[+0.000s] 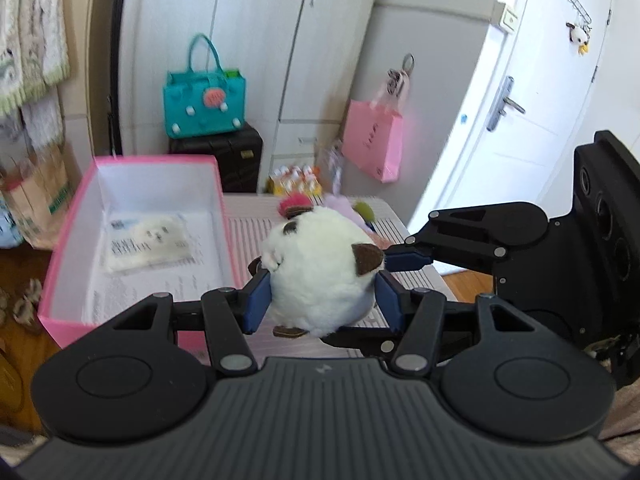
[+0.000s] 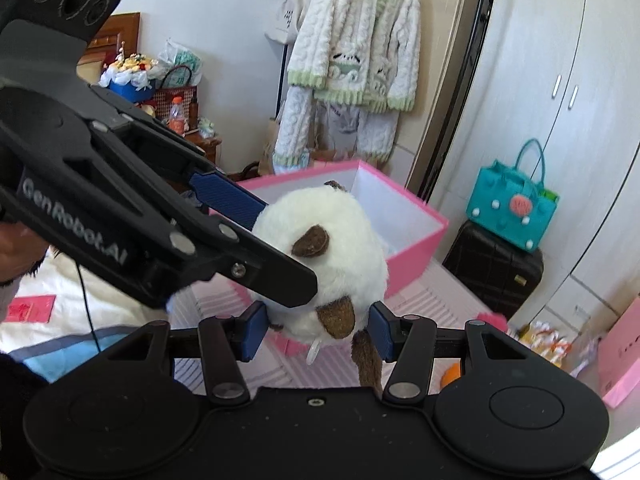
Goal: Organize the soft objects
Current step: 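Lift the plush cat with the left gripper and carry it over the box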
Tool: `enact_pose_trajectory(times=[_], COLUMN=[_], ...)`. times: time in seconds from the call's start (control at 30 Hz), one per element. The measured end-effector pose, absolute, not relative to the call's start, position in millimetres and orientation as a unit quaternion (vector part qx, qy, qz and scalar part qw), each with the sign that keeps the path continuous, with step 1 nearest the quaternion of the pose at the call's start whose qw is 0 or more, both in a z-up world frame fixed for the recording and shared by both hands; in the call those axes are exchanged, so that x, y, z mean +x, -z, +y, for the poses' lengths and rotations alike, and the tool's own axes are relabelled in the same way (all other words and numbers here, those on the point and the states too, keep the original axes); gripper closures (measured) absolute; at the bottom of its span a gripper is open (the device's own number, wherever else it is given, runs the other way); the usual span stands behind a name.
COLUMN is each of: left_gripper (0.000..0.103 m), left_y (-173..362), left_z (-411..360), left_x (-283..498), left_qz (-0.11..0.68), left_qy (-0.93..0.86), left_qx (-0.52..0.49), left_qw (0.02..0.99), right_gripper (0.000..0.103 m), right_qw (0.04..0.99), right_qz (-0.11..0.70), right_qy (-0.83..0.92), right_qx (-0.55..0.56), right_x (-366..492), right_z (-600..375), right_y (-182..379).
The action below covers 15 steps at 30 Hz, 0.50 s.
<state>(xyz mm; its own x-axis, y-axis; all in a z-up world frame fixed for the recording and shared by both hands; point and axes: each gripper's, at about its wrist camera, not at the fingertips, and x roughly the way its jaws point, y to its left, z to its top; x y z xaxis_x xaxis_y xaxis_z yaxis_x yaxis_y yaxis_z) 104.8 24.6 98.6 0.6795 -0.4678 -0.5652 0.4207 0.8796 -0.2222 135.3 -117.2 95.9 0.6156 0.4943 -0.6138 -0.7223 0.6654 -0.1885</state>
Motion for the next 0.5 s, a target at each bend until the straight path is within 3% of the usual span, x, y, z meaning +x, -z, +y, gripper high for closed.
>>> enact_pose_trajectory(times=[0.3, 0.5], left_gripper=[0.048, 0.048], left_y=[-118, -121], left_z=[52, 78], left_x=[142, 179], left_qz=[0.272, 0.250], left_qy=[0.211, 0.191], left_qx=[-0.053, -0.081], left_qw=[0.937, 0.946], right_gripper=[0.045, 0.045], right_qw=[0.883, 0.868], right_qz=[0.226, 0.254], right_qy=[-0.366, -0.404], right_qx=[-0.186, -0.140], right_x=[192, 252], right_z=[-95, -79], right_y=[-112, -107])
